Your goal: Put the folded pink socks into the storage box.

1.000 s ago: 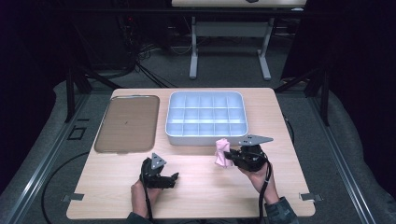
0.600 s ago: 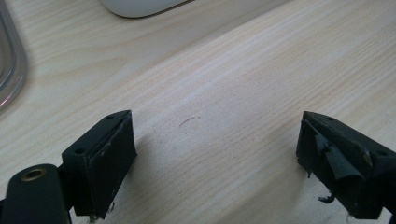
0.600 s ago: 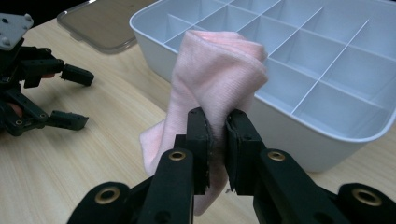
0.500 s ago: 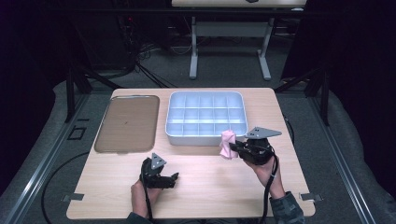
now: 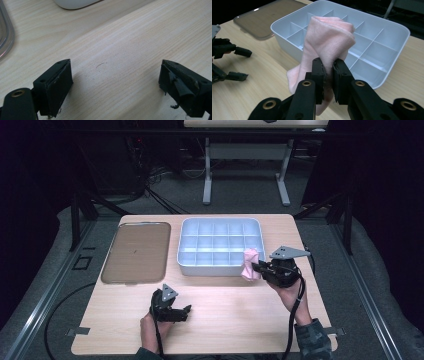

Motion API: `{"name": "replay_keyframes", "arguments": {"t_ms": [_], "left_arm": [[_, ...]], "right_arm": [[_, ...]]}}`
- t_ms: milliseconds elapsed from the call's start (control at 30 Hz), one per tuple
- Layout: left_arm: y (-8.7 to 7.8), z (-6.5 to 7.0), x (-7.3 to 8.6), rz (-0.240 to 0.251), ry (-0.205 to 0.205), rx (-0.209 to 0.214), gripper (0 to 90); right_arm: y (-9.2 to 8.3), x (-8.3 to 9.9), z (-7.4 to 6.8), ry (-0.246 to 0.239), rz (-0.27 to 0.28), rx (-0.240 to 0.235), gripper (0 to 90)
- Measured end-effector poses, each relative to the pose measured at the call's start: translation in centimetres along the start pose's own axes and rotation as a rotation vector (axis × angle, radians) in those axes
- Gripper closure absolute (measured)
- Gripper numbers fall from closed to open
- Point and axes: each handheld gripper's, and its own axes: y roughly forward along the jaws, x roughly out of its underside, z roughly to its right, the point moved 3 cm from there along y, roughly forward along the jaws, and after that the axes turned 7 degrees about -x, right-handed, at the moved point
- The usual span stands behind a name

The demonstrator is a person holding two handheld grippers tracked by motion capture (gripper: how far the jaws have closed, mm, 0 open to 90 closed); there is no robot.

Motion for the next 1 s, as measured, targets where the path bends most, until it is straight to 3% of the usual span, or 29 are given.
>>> {"name": "replay_keyframes", "arguments": {"t_ms": [667,1000], "left_arm": [[0.0,0.0,0.0,0.0,-0.001,0.0,11.5],[0.0,0.0,0.0,0.0,0.0,0.0,11.5]], "right_arm": [[0.2,-2.9,3.7,-0.024,0.003,0.083,80.6],[2.5,-3.0,5.7,-0.018,-0.036,0.124,80.6]]}}
